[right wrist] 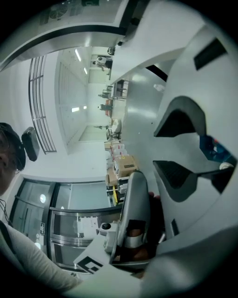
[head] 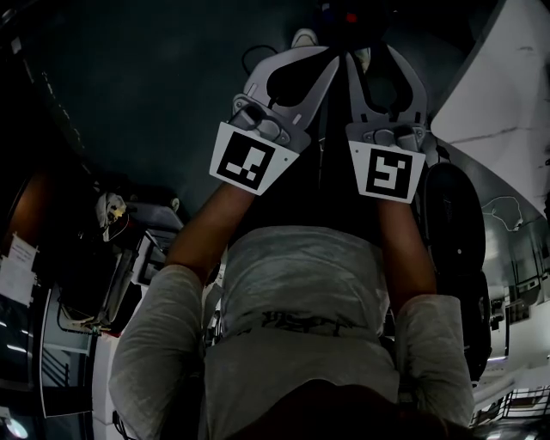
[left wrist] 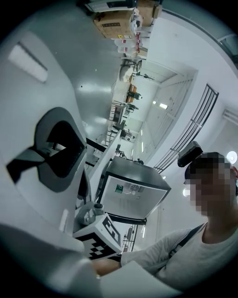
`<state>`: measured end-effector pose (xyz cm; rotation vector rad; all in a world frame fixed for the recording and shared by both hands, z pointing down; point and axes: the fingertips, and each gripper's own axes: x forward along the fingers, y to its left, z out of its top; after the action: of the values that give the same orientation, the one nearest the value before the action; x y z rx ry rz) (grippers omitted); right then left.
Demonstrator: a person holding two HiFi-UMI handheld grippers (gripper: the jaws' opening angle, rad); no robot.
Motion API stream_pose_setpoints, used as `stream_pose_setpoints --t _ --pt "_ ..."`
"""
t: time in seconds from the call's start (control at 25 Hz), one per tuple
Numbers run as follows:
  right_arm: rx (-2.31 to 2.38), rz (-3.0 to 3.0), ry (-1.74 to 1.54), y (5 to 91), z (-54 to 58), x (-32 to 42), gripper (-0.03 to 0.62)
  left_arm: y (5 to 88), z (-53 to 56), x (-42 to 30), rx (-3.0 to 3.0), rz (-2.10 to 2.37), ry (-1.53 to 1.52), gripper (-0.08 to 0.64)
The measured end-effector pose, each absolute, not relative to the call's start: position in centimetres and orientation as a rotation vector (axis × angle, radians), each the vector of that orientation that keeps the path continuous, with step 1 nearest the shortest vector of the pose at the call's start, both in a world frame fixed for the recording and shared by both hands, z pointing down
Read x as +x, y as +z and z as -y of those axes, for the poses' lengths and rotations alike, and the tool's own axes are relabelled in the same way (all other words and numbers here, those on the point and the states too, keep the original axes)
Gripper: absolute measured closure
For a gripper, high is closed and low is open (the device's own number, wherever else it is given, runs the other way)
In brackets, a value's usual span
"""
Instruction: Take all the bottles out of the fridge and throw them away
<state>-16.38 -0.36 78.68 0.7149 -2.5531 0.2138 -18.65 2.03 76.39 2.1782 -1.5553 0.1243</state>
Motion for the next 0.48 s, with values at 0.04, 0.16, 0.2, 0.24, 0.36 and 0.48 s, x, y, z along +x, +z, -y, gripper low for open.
stream_pose_setpoints --t 0.04,0.16,0.2,0.24,0.36,0.48 --pt "0.718 2.557 0.219 78.1 0.5 -16.4 0.433 75.9 -2.0 -18.6 2.178 1.556 0.118 0.552" --pt "0.725 2.571 0.225 76.2 0.7 -16.5 0.433 74.4 -2.1 -18.6 2.18 1.561 0.096 0.552" --pt "0.726 2.577 0.223 75.6 0.8 -16.6 0.433 73.9 -2.1 -18.6 2.179 1.561 0.089 0.552" --pt "0.727 2.582 0.222 75.0 0.9 -16.6 0.434 73.4 -2.1 -18.5 2.178 1.561 0.083 0.552" --pt "0.723 2.594 0.228 73.3 1.3 -16.6 0.443 72.1 -1.9 -18.5 2.186 1.559 0.08 0.552" --pt "0.719 2.607 0.222 71.5 1.8 -16.7 0.45 70.4 -1.5 -18.6 2.2 1.56 0.083 0.552"
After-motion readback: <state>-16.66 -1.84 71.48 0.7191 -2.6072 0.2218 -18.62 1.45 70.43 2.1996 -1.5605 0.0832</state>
